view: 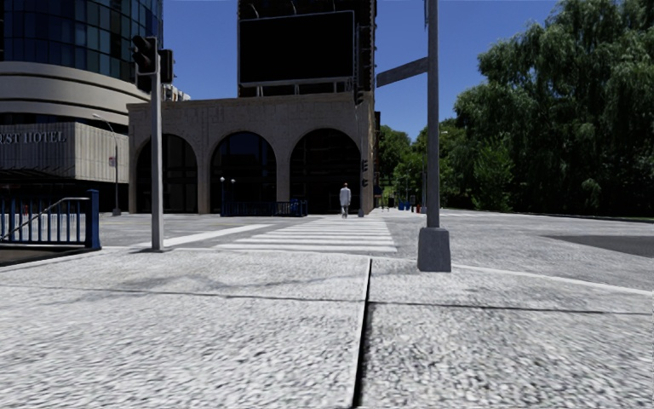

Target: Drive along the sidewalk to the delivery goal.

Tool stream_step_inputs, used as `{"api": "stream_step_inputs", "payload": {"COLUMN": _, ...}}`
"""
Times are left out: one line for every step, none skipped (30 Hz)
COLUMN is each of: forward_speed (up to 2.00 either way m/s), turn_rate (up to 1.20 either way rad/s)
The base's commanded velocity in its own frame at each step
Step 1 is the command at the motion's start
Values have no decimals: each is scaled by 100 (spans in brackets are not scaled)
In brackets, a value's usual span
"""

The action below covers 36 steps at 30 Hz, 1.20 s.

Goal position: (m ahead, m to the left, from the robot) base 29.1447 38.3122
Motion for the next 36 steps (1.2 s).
{"api": "stream_step_inputs", "payload": {"forward_speed": 200, "turn_rate": 0}}
{"api": "stream_step_inputs", "payload": {"forward_speed": 200, "turn_rate": 0}}
{"api": "stream_step_inputs", "payload": {"forward_speed": 200, "turn_rate": 0}}
{"api": "stream_step_inputs", "payload": {"forward_speed": 200, "turn_rate": 0}}
{"api": "stream_step_inputs", "payload": {"forward_speed": 200, "turn_rate": 0}}
{"api": "stream_step_inputs", "payload": {"forward_speed": 200, "turn_rate": 0}}
{"api": "stream_step_inputs", "payload": {"forward_speed": 200, "turn_rate": 0}}
{"api": "stream_step_inputs", "payload": {"forward_speed": 200, "turn_rate": 0}}
{"api": "stream_step_inputs", "payload": {"forward_speed": 200, "turn_rate": 0}}
{"api": "stream_step_inputs", "payload": {"forward_speed": 200, "turn_rate": 0}}
{"api": "stream_step_inputs", "payload": {"forward_speed": 200, "turn_rate": 0}}
{"api": "stream_step_inputs", "payload": {"forward_speed": 200, "turn_rate": 0}}
{"api": "stream_step_inputs", "payload": {"forward_speed": 200, "turn_rate": 0}}
{"api": "stream_step_inputs", "payload": {"forward_speed": 200, "turn_rate": 0}}
{"api": "stream_step_inputs", "payload": {"forward_speed": 200, "turn_rate": 0}}
{"api": "stream_step_inputs", "payload": {"forward_speed": 200, "turn_rate": 0}}
{"api": "stream_step_inputs", "payload": {"forward_speed": 200, "turn_rate": 0}}
{"api": "stream_step_inputs", "payload": {"forward_speed": 200, "turn_rate": 0}}
{"api": "stream_step_inputs", "payload": {"forward_speed": 200, "turn_rate": 0}}
{"api": "stream_step_inputs", "payload": {"forward_speed": 200, "turn_rate": 0}}
{"api": "stream_step_inputs", "payload": {"forward_speed": 200, "turn_rate": 0}}
{"api": "stream_step_inputs", "payload": {"forward_speed": 200, "turn_rate": 0}}
{"api": "stream_step_inputs", "payload": {"forward_speed": 200, "turn_rate": 0}}
{"api": "stream_step_inputs", "payload": {"forward_speed": 200, "turn_rate": 0}}
{"api": "stream_step_inputs", "payload": {"forward_speed": 200, "turn_rate": 0}}
{"api": "stream_step_inputs", "payload": {"forward_speed": 200, "turn_rate": 0}}
{"api": "stream_step_inputs", "payload": {"forward_speed": 200, "turn_rate": 0}}
{"api": "stream_step_inputs", "payload": {"forward_speed": 200, "turn_rate": 0}}
{"api": "stream_step_inputs", "payload": {"forward_speed": 200, "turn_rate": 0}}
{"api": "stream_step_inputs", "payload": {"forward_speed": 200, "turn_rate": 0}}
{"api": "stream_step_inputs", "payload": {"forward_speed": 200, "turn_rate": 0}}
{"api": "stream_step_inputs", "payload": {"forward_speed": 200, "turn_rate": 0}}
{"api": "stream_step_inputs", "payload": {"forward_speed": 200, "turn_rate": 0}}
{"api": "stream_step_inputs", "payload": {"forward_speed": 200, "turn_rate": 0}}
{"api": "stream_step_inputs", "payload": {"forward_speed": 200, "turn_rate": 0}}
{"api": "stream_step_inputs", "payload": {"forward_speed": 200, "turn_rate": 0}}
